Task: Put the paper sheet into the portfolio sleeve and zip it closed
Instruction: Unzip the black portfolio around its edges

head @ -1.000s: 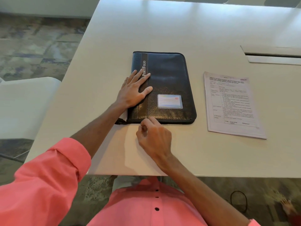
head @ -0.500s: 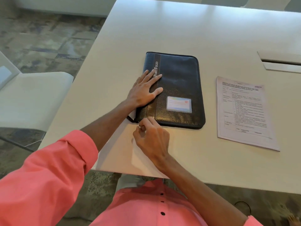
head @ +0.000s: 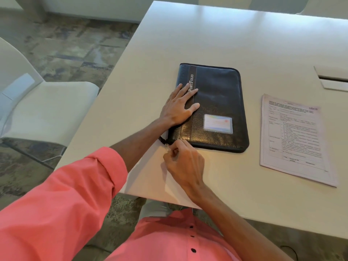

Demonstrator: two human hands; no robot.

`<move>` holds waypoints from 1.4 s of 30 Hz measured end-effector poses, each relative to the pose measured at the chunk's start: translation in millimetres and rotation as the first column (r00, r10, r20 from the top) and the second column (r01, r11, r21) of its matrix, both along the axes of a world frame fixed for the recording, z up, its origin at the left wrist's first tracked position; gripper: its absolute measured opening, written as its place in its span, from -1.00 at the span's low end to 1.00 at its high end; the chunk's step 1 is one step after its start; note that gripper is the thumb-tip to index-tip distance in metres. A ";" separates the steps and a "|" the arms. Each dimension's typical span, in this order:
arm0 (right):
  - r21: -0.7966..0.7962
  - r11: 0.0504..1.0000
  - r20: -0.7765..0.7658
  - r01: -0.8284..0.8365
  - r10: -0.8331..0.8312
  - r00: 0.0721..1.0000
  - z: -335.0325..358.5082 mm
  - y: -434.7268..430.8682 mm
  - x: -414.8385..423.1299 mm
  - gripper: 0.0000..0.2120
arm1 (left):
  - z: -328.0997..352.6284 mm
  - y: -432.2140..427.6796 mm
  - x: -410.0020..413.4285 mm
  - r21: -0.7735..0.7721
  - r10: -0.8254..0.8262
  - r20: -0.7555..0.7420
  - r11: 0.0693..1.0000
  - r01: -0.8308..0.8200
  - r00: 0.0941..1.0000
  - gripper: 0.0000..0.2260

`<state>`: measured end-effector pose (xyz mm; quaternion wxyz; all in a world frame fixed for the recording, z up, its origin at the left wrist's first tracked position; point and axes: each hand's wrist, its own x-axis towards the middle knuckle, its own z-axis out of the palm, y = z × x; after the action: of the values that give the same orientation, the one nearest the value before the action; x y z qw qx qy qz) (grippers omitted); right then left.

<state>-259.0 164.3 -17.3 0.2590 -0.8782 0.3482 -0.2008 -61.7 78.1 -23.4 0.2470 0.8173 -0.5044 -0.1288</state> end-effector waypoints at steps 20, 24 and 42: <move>-0.112 0.982 -0.059 -0.152 0.146 0.988 15.2 -15.3 3.7 -0.71 | -5.2 -2.1 3.5 0.011 -0.037 0.014 0.999 0.037 0.999 -0.40; -0.132 0.991 0.017 0.032 -0.030 0.999 24.4 -51.9 -8.5 -0.66 | -7.1 -3.9 5.1 -0.005 -0.042 -0.003 0.999 0.042 0.999 -0.39; -0.009 0.875 -0.110 0.484 -0.482 0.869 29.8 -236.8 -23.5 -0.69 | -1.7 -25.7 4.3 -0.020 0.110 -0.114 0.993 -0.113 0.987 -0.20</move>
<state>-282.5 -72.5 12.5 0.1895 -0.7706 0.5720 -0.2075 -57.3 52.4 -25.1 0.2926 0.8322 -0.4449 -0.1544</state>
